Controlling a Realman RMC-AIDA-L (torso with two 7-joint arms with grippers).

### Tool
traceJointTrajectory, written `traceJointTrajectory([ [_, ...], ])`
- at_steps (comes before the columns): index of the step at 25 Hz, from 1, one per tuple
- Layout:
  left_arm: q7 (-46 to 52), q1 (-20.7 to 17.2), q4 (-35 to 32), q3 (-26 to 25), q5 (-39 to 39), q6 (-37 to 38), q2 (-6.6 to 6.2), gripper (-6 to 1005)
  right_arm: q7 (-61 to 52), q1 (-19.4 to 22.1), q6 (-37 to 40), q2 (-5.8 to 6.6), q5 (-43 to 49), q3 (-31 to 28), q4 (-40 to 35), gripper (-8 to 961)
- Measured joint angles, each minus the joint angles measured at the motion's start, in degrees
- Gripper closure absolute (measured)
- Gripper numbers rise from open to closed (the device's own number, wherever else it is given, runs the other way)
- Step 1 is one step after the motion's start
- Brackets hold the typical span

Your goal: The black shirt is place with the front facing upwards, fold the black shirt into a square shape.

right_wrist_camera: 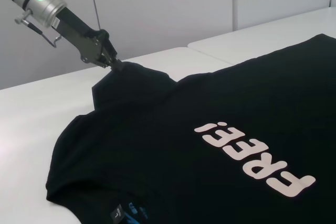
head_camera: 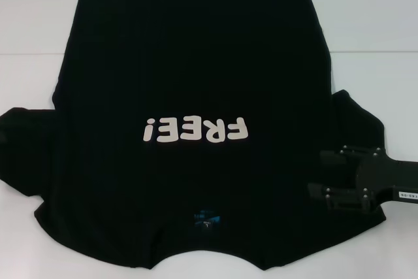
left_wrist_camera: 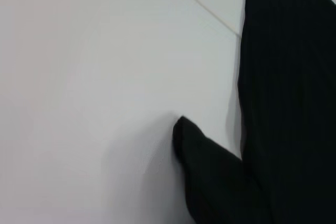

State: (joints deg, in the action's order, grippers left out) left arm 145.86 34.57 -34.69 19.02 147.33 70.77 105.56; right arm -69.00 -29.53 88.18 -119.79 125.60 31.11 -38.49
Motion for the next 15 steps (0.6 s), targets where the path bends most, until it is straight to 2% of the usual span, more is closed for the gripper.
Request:
traceJointTrajectory([
  [11,0.31,1.78,-2.01,0.18,-1.97,4.76,-0.25,990,0.0,0.03,-0.07,-0.08,-0.06,0.0,0.65,176],
  [15,0.25,4.07,-2.04,0.21,-2.66,7.69,0.34,989,0.21,0.01,-0.27,-0.08,0.0,0.0,0.92,177],
])
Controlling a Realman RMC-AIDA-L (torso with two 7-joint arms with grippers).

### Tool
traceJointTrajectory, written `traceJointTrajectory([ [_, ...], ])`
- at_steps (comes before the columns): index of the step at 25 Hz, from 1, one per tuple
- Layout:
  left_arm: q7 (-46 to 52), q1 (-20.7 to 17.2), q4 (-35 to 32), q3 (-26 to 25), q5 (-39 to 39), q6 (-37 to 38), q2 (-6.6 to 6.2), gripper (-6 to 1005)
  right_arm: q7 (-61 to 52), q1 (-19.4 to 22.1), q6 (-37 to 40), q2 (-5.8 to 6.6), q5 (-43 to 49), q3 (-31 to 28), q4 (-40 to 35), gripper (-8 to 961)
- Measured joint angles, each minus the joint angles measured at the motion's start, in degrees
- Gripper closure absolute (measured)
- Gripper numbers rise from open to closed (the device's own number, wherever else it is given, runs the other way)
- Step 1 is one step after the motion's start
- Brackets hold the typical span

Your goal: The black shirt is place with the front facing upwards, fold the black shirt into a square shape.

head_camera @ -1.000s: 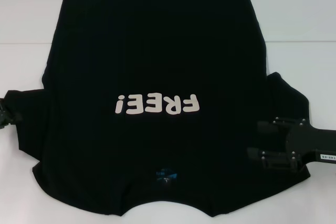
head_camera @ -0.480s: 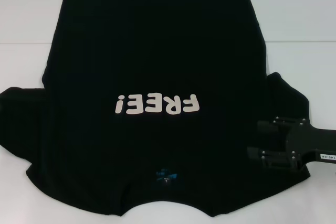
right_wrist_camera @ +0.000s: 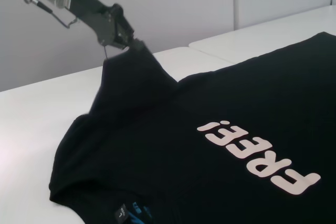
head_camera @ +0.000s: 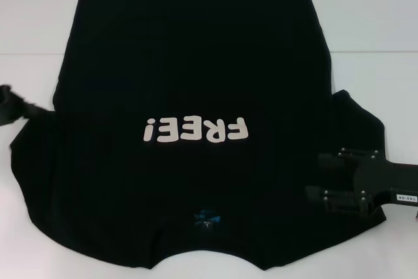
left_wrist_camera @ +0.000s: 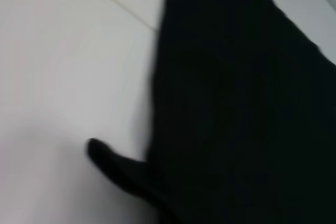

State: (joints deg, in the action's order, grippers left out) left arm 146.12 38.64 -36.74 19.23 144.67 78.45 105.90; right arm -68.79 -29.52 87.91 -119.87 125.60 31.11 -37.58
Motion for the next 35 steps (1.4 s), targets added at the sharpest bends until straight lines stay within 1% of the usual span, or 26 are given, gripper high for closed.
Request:
traceJointTrajectory([
  [2,-0.29,1.18,-0.01,0.1,-0.96,0.99,0.65,989,0.14,-0.03,-0.27,0.03,0.0,0.0,0.56,177],
  [3,-0.48,2.17,-0.01,0.39,-1.87,1.54,1.44,989,0.22,-0.05,-0.43,0.04,0.0,0.0,0.88,177],
  [5,-0.67,3.42,0.05,1.2,-2.51,1.56,2.51,988,0.28,-0.09,-0.49,0.08,0.0,0.01,1.17,177],
  [6,-0.72,4.26,0.18,2.42,-2.63,1.37,3.31,988,0.29,-0.11,-0.49,0.08,0.01,0.0,1.22,177],
  [8,-0.78,5.39,0.43,5.34,-2.65,0.36,4.41,987,0.29,-0.17,-0.37,0.04,0.02,0.0,1.27,177],
  [9,-0.78,5.39,0.43,5.34,-2.65,0.36,4.41,987,0.27,-0.17,-0.27,0.04,0.03,0.01,1.29,177],
  [10,-0.77,6.15,1.17,8.7,-2.65,-1.3,5.47,987,0.25,-0.18,-0.2,0.03,0.03,0.0,1.33,177],
  [14,-1.16,6.23,2.31,9.5,-2.81,-3.39,6.4,986,0.28,-0.19,-0.13,0.01,0.05,0.0,1.83,177],
  [17,-3.04,5.23,2.88,9.32,-5.6,-4.29,6.94,894,0.34,-0.19,-0.2,0.0,0.06,0.0,2.1,177],
  [20,-7.37,3.61,3.48,9.33,-11.61,-3.89,7.75,779,0.52,-0.19,-0.53,0.01,0.08,0.0,2.49,177],
  [23,-10.1,2.09,4.2,9.51,-15.95,-3.25,7.97,664,0.91,-0.18,-0.61,0.05,0.09,0.01,2.6,177],
  [25,-10.48,1.19,4.34,9.78,-16.8,-2.85,7.64,566,1.14,-0.11,-0.63,0.06,0.09,0.0,2.6,177],
  [28,-7.9,-0.56,4.37,10.04,-16.07,-3.14,6.75,420,1.18,0.1,-0.64,0.08,0.09,0.0,2.6,177],
  [32,-6.22,-2.83,4.46,9.75,-15.97,-5.36,6.24,351,1.2,0.23,-0.65,0.08,0.09,0.0,2.6,177],
  [35,-5.96,-3.72,6.05,9.74,-16.19,-8.89,6.43,299,1.2,0.22,-0.65,0.08,0.09,0.0,2.6,176],
])
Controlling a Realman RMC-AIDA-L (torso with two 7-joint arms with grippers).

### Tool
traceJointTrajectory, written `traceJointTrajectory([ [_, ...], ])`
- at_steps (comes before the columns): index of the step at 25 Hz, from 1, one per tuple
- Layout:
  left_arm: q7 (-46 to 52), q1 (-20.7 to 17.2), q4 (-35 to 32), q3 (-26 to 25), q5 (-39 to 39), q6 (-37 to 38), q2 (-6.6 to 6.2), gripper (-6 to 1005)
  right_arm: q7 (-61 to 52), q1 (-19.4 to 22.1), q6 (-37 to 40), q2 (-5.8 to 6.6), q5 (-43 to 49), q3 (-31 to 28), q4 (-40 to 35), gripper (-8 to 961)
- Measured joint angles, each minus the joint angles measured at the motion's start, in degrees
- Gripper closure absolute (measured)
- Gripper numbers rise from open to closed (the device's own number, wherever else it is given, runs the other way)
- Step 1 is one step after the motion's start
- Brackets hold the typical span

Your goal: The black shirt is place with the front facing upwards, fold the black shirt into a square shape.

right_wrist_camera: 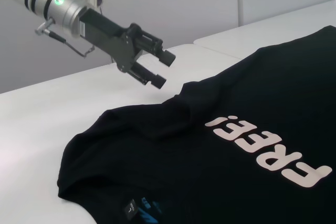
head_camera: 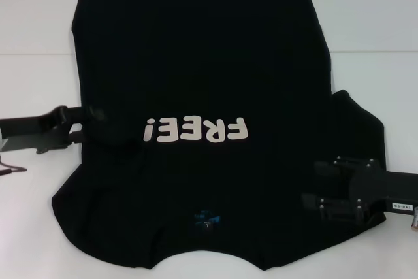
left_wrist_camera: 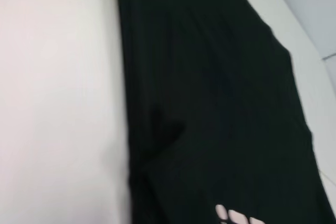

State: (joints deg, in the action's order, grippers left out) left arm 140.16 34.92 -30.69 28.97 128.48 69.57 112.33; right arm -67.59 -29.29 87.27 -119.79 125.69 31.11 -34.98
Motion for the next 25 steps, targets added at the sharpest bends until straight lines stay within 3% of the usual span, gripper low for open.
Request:
traceJointTrajectory([
  [4,-0.58,0.28,2.54,0.33,-0.01,-3.42,0.24,230,0.0,-0.08,0.0,0.0,0.0,0.0,0.0,176],
  [25,-0.65,2.89,4.56,0.74,0.34,-12.43,2.73,234,0.01,0.2,0.01,0.09,-0.01,0.01,0.0,177],
])
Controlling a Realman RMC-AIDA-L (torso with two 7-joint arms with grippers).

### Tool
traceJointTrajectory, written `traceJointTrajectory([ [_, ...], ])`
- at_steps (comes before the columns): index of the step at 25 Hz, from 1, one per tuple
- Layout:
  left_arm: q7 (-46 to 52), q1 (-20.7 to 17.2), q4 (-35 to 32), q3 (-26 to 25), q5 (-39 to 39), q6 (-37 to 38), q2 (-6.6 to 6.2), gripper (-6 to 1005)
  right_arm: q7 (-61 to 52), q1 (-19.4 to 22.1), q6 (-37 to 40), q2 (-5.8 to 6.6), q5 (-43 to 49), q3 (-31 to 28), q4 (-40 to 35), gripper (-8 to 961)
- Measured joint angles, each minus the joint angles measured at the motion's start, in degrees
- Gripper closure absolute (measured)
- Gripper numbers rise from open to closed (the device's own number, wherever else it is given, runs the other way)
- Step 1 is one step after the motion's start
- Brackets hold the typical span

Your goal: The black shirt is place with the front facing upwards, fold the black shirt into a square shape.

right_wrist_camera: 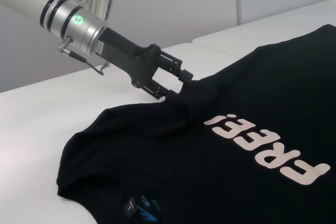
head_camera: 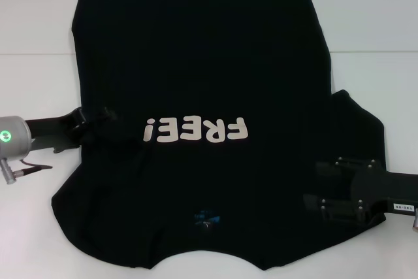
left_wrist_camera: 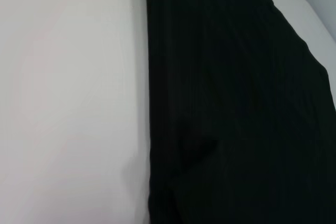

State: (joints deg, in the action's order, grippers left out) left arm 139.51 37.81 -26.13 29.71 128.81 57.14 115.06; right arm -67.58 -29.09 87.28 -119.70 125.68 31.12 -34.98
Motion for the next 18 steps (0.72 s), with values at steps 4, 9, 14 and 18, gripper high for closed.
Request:
traceJointTrajectory([
  [4,-0.14,0.56,-0.12,0.35,-0.04,-1.7,0.63,233,0.0,-0.05,0.0,-0.01,0.0,0.0,0.0,177],
  [9,-0.86,1.64,-0.37,0.13,-0.39,-2.53,1.36,233,0.0,-0.08,0.0,-0.08,0.0,-0.01,0.0,177],
  [14,-3.25,3.55,-0.2,0.09,-3.94,-2.55,2.39,233,0.0,-0.09,0.0,-0.09,0.0,-0.01,0.0,176],
  [18,-6.39,5.39,0.07,0.25,-8.09,0.24,3.43,233,0.0,-0.04,0.0,-0.09,0.0,-0.04,0.0,176],
])
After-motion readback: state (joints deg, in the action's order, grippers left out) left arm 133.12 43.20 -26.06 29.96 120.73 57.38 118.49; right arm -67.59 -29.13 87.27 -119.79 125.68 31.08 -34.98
